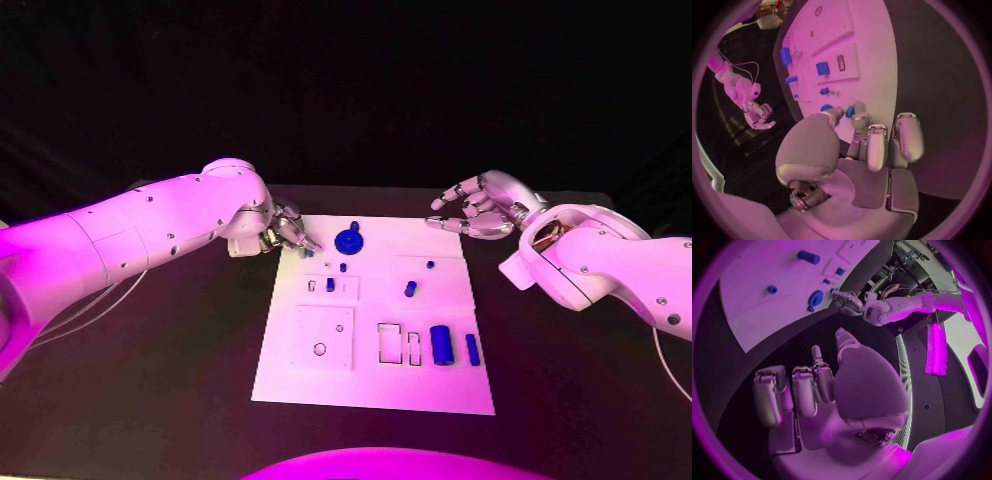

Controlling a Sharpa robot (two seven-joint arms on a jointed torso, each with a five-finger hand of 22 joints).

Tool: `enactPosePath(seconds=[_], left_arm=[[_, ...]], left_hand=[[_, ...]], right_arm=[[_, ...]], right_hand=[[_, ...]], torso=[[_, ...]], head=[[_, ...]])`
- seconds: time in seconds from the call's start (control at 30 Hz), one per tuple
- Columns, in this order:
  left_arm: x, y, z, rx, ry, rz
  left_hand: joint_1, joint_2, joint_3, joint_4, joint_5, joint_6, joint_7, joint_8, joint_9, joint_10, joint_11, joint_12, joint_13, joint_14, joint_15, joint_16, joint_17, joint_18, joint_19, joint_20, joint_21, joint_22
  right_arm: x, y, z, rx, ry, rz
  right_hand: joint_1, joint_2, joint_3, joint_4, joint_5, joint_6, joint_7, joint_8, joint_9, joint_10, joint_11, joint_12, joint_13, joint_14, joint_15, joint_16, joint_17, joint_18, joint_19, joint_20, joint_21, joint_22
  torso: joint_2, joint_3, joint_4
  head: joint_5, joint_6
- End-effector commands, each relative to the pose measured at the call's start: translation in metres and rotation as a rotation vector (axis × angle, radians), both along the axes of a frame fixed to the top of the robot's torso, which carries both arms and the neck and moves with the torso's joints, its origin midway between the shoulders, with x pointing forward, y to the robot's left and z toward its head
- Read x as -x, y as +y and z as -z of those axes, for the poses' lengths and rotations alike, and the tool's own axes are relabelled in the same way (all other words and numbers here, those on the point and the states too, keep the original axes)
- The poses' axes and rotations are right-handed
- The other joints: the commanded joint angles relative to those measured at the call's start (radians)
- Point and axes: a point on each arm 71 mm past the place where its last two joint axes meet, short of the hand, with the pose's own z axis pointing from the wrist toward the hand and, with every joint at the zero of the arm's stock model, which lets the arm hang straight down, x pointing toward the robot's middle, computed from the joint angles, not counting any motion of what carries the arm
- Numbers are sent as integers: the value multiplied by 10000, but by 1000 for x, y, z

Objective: Assemble the parts on the task board

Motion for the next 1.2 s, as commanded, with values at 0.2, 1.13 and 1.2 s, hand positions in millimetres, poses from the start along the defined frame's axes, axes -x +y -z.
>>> enactPosePath(seconds=[0.2, 1.13, 1.2], left_arm=[[0, -2, -1, 107, -49, -86], [0, -2, 0, 329, 31, -114], [0, -2, 0, 389, 57, -128]], left_hand=[[-105, 6, -73, -1, 59, -35, 2, 61, -3, 2, -10, 58, -1, 854, -55, -15, 2120, 78, 4, -43, -21, 8], [1575, 136, 1886, -1201, 134, -295, -92, 186, 7, -31, -113, 11, -51, 871, -150, 12, 2160, 74, 24, -136, -20, 63], [1590, 17, 2622, -1509, 112, -344, -27, 268, 55, 6, -77, -11, -73, 878, -123, 22, 2176, 72, 30, -130, -16, 79]], right_arm=[[1, 2, 1, 56, 26, -167], [1, 2, 2, 68, 58, -160], [1, 2, 2, 69, 60, -162]], right_hand=[[-23, 97, 10, 13, 14, -36, -26, 61, -12, -6, -40, -28, 1365, 742, -58, -50, 1357, -137, 1033, -41, 15, 2624], [-35, 110, 7, 10, -23, -34, -28, 69, -12, -4, -42, -29, 1363, 744, -59, -48, 1365, -137, 1033, -43, 15, 2624], [-35, 110, 7, 10, -23, -34, -28, 69, -12, -4, -42, -29, 1363, 744, -59, -48, 1365, -137, 1033, -43, 15, 2624]], torso=[[0, -2, 1], [0, 0, 3], [0, 3, 0]], head=[[-3, -1], [-10, -18], [-12, -27]])
